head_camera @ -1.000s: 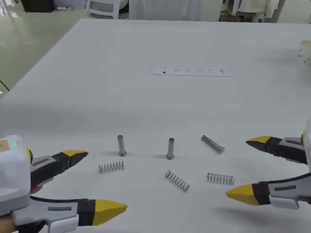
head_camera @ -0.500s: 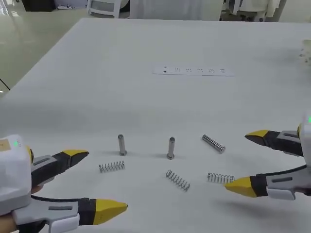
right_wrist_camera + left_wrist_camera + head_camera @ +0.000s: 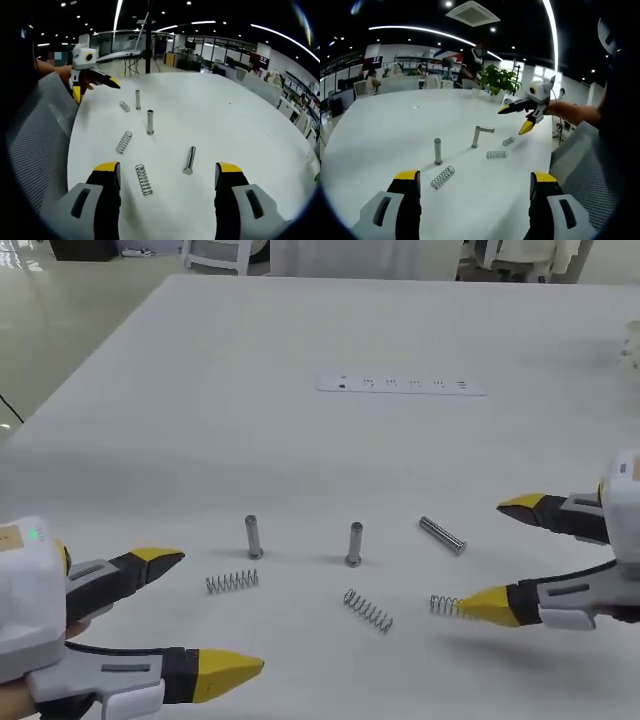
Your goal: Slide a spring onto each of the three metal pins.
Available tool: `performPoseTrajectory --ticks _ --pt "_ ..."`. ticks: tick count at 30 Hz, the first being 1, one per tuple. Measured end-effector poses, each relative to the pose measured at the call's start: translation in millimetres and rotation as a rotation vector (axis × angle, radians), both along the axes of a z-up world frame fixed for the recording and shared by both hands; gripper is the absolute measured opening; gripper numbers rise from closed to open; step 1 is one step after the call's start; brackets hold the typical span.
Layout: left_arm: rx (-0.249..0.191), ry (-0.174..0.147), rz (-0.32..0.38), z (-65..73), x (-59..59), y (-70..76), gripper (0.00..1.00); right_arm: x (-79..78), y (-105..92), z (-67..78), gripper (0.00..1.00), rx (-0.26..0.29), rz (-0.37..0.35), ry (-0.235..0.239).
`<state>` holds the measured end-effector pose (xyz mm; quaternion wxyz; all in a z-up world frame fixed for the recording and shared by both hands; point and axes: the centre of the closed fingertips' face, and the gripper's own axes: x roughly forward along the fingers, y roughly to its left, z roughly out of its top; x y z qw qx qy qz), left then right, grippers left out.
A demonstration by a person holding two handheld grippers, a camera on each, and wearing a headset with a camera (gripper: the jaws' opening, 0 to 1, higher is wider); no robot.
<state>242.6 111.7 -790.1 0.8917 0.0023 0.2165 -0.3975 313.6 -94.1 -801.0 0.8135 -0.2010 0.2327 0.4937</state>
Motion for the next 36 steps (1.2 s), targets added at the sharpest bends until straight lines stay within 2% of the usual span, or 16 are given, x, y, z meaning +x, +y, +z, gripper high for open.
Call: performPoseTrajectory --ticks 16,36 --pt "0.002 0.002 0.001 -0.3 1.1 0.6 0.87 12.7 3.2 -2.5 0.76 -0.044 0.032 -0.001" --pt "0.003 0.004 -0.001 0.3 1.9 -0.7 0.87 32.7 4.6 -5.4 0.75 -0.074 0.029 0.001"
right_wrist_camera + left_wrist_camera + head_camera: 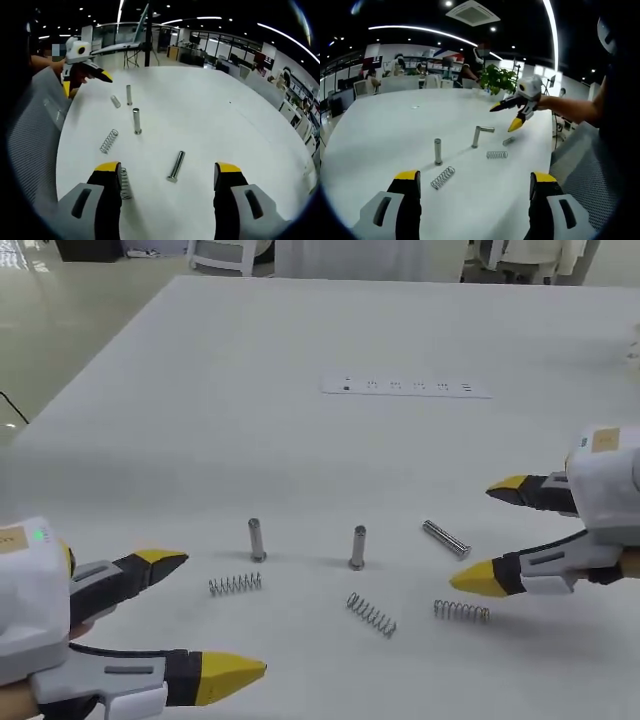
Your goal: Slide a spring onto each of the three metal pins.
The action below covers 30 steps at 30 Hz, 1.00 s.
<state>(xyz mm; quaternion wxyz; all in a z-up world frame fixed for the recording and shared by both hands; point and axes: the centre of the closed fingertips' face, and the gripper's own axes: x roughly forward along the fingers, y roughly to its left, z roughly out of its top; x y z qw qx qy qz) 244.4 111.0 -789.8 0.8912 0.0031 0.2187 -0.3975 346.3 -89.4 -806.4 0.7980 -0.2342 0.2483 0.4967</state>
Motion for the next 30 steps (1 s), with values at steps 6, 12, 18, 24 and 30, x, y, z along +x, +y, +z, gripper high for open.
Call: performPoseTrajectory --ticks 6,12,18,24,30 --pt "-0.003 0.001 0.003 -0.8 -0.6 0.0 0.87 2.9 -0.2 -2.8 0.76 -0.013 -0.001 0.006" --pt "-0.003 0.004 0.003 -2.6 -0.8 0.1 0.86 5.6 -0.1 -6.7 0.75 -0.026 -0.006 0.014" --pt "-0.004 0.004 0.002 -2.3 0.0 -0.5 0.86 10.3 -0.1 -8.1 0.74 -0.033 -0.02 0.016" --pt "-0.005 0.005 0.0 -2.9 -0.1 -0.5 0.86 13.1 0.7 -10.4 0.74 -0.043 -0.025 0.017" --pt "-0.007 0.005 0.0 -3.2 -0.3 -0.7 0.86 15.3 1.7 -11.5 0.73 -0.05 -0.03 0.02"
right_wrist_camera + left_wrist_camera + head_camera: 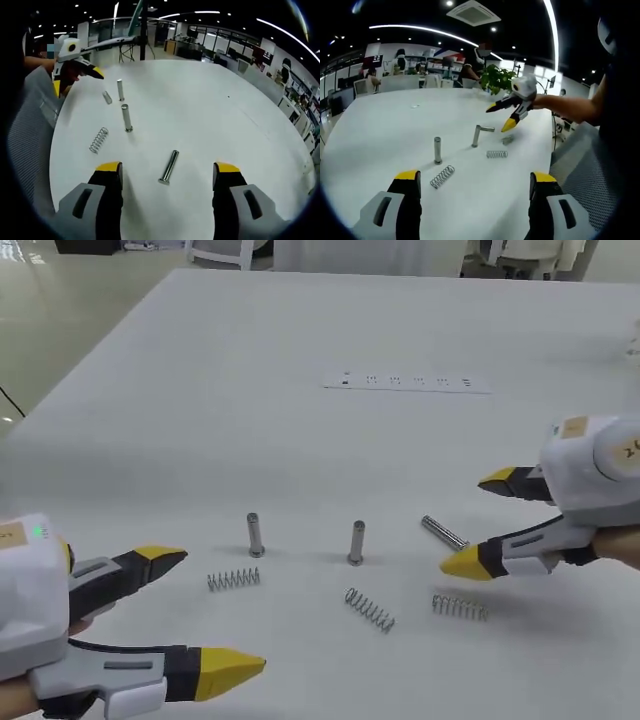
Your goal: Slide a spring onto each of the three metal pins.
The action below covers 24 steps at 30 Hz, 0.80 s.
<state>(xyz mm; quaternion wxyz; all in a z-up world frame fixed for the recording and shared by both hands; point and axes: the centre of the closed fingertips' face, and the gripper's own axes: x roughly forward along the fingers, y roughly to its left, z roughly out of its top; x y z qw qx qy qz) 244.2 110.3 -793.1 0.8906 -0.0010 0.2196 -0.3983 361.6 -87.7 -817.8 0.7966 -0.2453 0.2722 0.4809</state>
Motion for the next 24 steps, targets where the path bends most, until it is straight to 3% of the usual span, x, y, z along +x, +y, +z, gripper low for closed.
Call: performPoseTrajectory --ticks 24 --pt "-0.009 0.001 0.0 -0.4 2.2 -0.2 0.86 14.3 10.6 -8.0 0.71 -0.04 0.003 0.013"
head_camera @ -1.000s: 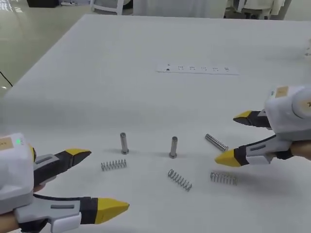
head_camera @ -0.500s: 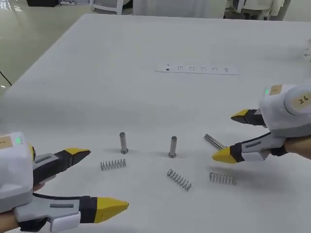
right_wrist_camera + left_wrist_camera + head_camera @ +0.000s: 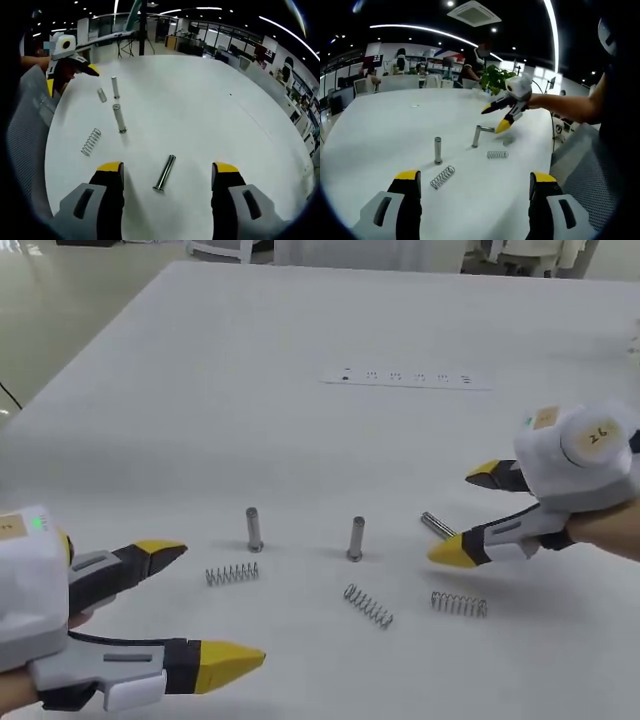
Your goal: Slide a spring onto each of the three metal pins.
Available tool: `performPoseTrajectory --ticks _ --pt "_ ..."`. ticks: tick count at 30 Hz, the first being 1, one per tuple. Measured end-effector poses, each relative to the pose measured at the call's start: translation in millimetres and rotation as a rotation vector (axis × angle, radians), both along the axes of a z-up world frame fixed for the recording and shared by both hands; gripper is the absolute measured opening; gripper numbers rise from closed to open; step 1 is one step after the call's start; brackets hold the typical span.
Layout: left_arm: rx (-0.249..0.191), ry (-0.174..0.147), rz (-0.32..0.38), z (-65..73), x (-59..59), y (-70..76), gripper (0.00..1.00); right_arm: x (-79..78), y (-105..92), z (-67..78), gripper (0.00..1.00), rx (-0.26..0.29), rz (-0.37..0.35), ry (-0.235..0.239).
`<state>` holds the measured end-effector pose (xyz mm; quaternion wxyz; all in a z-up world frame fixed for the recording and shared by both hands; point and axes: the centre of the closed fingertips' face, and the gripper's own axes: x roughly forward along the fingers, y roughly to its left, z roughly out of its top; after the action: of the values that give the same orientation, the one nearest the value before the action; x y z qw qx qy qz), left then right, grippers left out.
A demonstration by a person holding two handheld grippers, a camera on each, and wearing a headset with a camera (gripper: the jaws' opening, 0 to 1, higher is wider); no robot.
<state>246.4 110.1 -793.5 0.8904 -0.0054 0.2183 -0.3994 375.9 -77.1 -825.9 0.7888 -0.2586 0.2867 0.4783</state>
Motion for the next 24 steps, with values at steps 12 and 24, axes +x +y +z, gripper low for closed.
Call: performPoseTrajectory --ticks 12,24 --pt "-0.003 0.006 -0.005 -3.4 0.0 -0.7 0.86 5.6 5.8 -7.2 0.67 -0.022 -0.007 0.013" --pt "-0.005 0.003 -0.003 -1.8 0.9 1.4 0.86 9.7 6.2 -13.4 0.54 -0.058 -0.044 0.041"
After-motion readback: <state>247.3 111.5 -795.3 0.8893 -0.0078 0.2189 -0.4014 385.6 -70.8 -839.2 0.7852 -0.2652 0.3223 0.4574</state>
